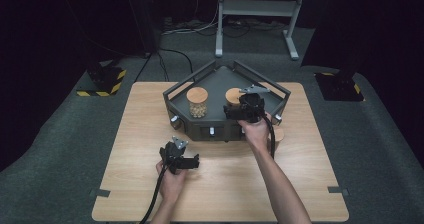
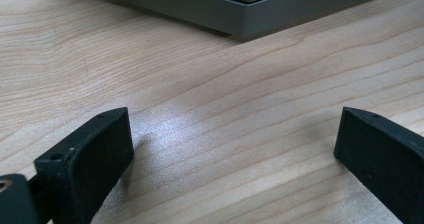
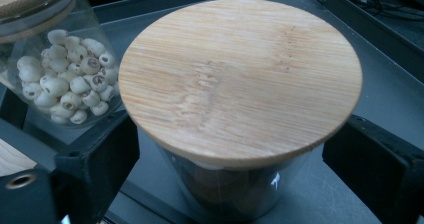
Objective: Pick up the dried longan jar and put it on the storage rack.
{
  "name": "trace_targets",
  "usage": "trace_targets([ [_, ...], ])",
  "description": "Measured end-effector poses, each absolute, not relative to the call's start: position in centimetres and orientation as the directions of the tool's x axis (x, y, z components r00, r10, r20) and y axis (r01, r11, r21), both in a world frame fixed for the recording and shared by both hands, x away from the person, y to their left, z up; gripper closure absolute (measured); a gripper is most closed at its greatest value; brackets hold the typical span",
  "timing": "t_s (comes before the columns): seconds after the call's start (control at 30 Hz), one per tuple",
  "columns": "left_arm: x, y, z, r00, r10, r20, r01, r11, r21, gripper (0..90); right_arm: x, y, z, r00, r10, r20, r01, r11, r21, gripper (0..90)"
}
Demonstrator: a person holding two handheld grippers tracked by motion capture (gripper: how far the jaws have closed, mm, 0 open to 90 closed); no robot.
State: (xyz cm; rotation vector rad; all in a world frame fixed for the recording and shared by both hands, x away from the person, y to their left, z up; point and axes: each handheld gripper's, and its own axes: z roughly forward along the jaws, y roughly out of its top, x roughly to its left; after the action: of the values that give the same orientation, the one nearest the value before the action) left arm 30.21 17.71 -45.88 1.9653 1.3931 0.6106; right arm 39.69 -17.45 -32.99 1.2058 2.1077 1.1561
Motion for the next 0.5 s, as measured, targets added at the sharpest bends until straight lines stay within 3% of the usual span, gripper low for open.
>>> trace_targets([
  [0.5, 30.2, 17.7, -45.9, 0.329, 0.944, 0.006, 0.645, -0.229, 0.729, 2.3, 38.5, -18.3, -32.6, -0.529, 0.848, 0.03, 0.46, 0.257, 0.85, 3.3],
])
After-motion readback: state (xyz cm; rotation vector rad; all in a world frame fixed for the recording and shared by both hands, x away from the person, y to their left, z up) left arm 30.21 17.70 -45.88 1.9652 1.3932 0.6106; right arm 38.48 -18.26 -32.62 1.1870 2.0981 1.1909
